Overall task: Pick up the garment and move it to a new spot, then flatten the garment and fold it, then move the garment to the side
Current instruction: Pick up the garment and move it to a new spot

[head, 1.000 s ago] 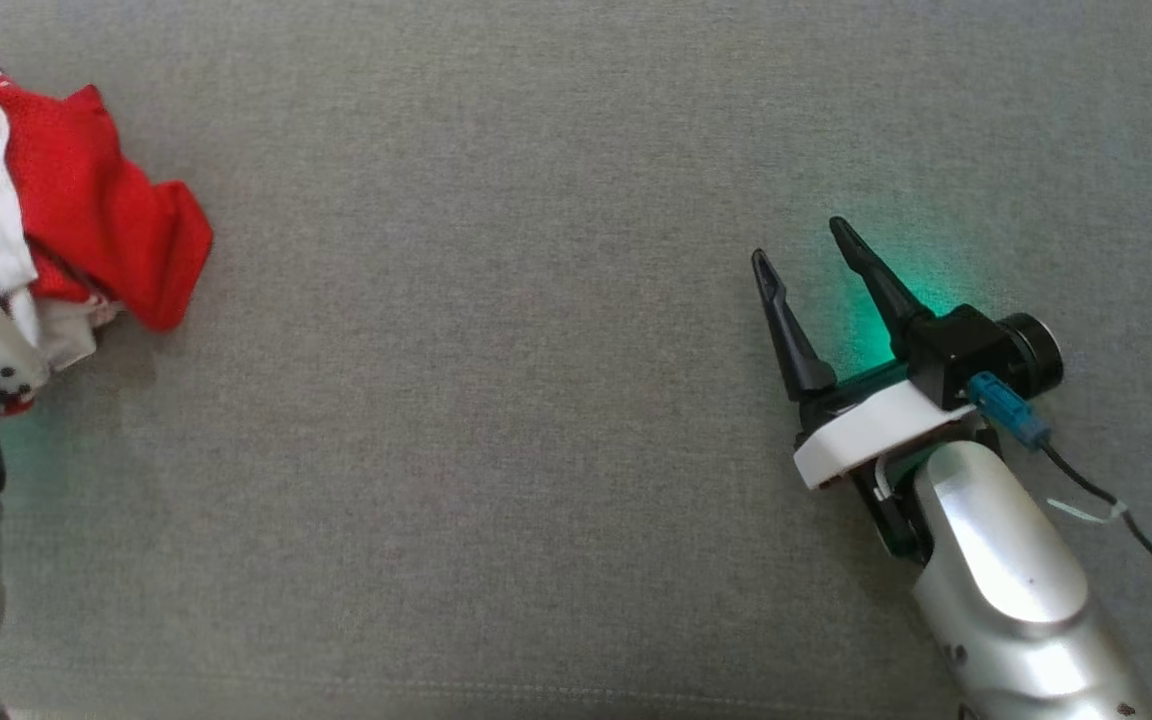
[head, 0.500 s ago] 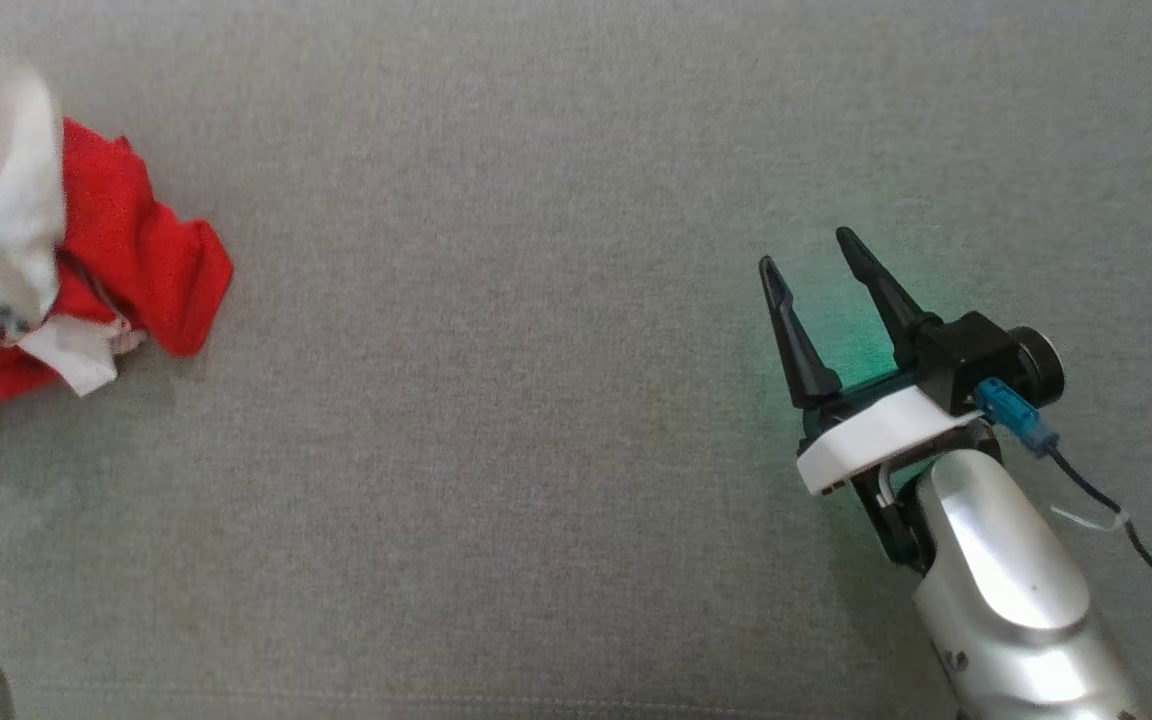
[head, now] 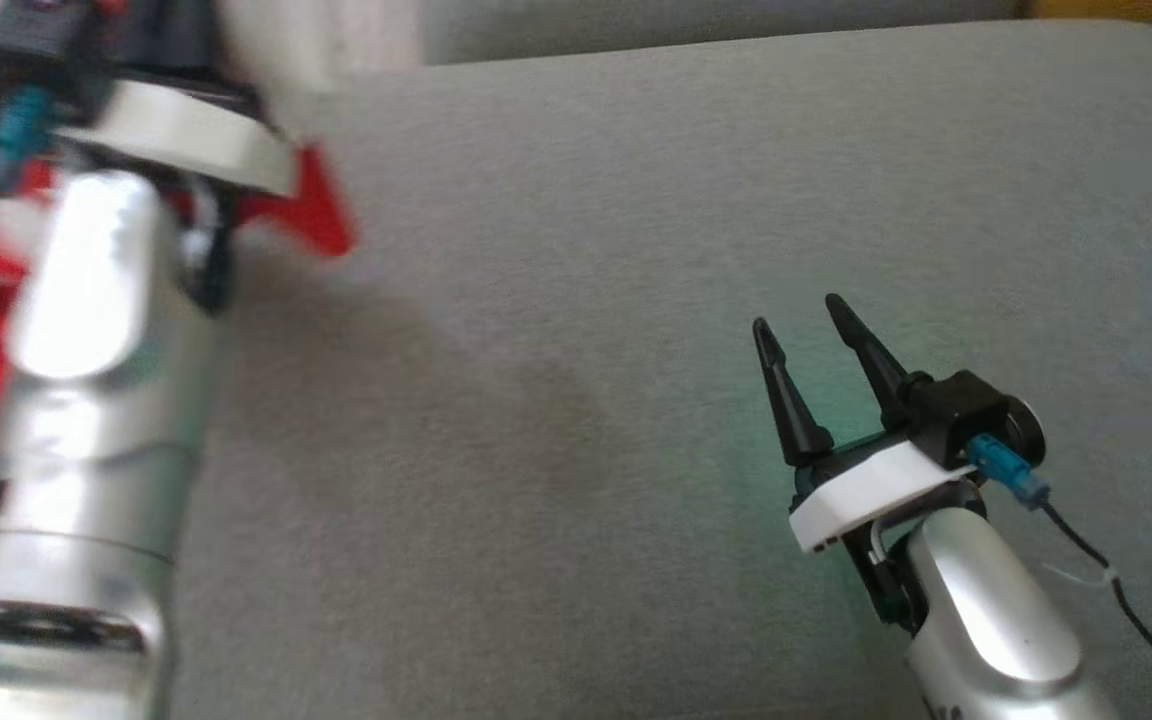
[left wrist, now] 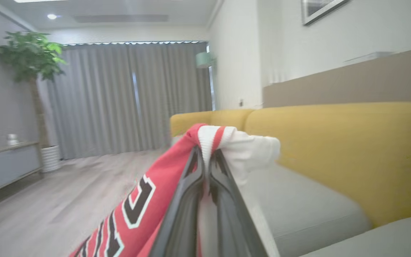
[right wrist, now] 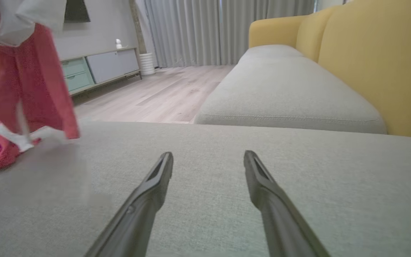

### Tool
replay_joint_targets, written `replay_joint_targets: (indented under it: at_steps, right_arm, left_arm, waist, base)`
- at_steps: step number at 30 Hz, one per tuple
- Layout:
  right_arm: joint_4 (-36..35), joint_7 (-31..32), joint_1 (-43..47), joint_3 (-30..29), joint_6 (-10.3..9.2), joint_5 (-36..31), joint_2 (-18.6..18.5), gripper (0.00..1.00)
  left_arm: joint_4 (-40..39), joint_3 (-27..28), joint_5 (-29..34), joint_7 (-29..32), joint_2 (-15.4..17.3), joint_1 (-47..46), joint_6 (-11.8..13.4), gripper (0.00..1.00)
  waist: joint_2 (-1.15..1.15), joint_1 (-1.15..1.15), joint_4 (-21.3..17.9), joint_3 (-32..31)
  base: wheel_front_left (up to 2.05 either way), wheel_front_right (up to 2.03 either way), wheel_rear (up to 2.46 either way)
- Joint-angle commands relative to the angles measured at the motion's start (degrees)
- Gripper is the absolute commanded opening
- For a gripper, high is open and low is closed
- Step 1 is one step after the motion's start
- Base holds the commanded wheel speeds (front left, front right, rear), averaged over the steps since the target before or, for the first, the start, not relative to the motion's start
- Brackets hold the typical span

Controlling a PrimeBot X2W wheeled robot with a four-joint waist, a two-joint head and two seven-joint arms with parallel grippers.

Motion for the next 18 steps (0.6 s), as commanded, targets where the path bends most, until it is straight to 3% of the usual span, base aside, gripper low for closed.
replay_joint_targets:
  at_steps: [1,9,14,15,17,18]
  right_arm:
    - [-1.9,-0.6,0.0,1.2,0.23,0.3,0.8,1.00]
    - [-2.7,-0.6,0.1,2.8,0.23,1.6,0.8,1.00]
    - [-3.0,-0.6,0.3,2.6,0.23,2.2,0.8,1.00]
    - [-3.1,-0.6,0.3,2.6,0.23,2.2,0.8,1.00]
    - [-3.3,-0.6,0.5,2.3,0.23,2.2,0.8,1.00]
    - [-3.4,-0.6,0.6,2.1,0.23,2.1,0.8,1.00]
  left_arm:
    - [-2.4,0.3,-0.6,-0.3,1.5,-0.6,0.1,0.00]
    - [-6.4,-9.6,-7.9,-0.3,-6.6,4.2,0.1,0.00]
    - [-5.8,-14.9,-9.5,-0.3,-7.5,7.7,0.2,0.00]
    - [-5.9,-15.9,-10.0,-0.3,-7.6,8.8,0.4,0.20]
    - [-6.2,-17.6,-10.7,-0.3,-7.6,11.3,1.5,1.00]
    - [-6.2,-17.9,-11.0,-0.3,-7.6,12.5,2.1,1.00]
  waist:
    - [0.00,0.01,-3.0,-1.3]
    - [0.00,0.01,-12.7,-1.5]
    - [0.00,0.01,-15.4,-0.6]
    - [0.00,0.01,-15.6,-0.5]
    - [0.00,0.01,-15.6,-0.3]
    - [0.00,0.01,-15.4,-0.2]
  base:
    - [0.00,0.00,0.00]
    - [0.00,0.00,0.00]
    - [0.00,0.00,0.00]
    - [0.00,0.00,0.00]
    - [0.00,0.00,0.00]
    - [0.00,0.00,0.00]
